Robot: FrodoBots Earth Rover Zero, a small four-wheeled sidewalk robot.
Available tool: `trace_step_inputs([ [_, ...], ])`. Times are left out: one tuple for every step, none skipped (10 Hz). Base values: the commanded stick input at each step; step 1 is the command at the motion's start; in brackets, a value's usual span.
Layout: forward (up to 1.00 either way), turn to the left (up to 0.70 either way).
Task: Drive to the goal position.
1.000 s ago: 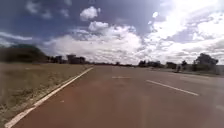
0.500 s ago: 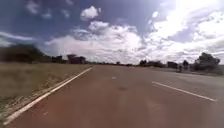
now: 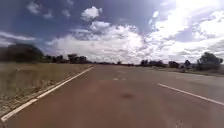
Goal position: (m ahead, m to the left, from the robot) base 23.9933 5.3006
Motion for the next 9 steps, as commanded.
trace_step_inputs([
  [1.00, 0.00],
  [1.00, 0.00],
  [1.00, 0.00],
  [1.00, 0.00],
  [1.00, 0.00],
  [1.00, 0.00],
  [1.00, 0.00],
  [1.00, 0.00],
  [1.00, 0.00],
])
